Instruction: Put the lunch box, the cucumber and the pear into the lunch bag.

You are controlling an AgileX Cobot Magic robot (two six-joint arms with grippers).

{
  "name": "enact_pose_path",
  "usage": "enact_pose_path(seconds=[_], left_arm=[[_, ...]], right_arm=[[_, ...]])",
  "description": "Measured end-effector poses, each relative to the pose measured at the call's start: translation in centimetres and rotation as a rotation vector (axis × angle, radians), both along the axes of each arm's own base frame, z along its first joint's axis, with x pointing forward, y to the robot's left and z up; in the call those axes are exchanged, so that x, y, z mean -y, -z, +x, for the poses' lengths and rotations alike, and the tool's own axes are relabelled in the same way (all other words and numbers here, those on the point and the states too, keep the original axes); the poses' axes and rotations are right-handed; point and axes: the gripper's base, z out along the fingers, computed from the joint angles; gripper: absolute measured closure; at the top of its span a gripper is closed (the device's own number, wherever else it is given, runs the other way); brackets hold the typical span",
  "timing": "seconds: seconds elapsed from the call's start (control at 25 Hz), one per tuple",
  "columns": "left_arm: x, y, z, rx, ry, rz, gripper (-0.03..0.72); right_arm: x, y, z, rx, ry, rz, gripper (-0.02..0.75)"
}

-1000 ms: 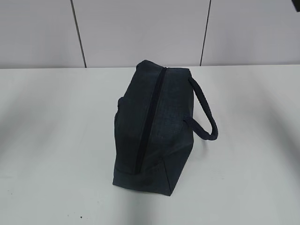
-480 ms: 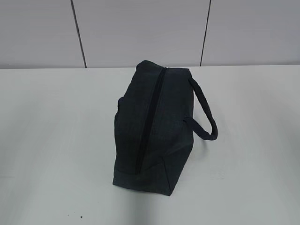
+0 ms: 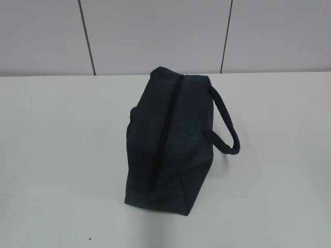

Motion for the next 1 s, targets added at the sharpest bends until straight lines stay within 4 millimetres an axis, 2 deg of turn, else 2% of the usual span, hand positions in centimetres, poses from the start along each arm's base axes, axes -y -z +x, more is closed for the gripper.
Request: enact_pose_path(seconds=[0.2,0.32,0.4,1.0], left_arm=[[0.3,2.2,1.4,-0.091,0.002,0.016,0.263],[0.7,3.7,2.1,-0.149,0.018,0.01,0.263],[0.7,3.8,2.4,-0.129,0.019,0.002,0.263],[0.5,4.0,3.7,-0.04,-0.016,0.023,0.263]], right_arm=[[0.0,5.3,0.6,-0.079,0.0,-0.004,0.362],[-0.1,8.4,2.0,-0.182,0.0,-0.01,0.362],[-0.1,9.6,2.5,-0.229,0.006,-0.019,0.363],[0.2,10.2,3.8,-0.167,0.032,-0.046,0.364]])
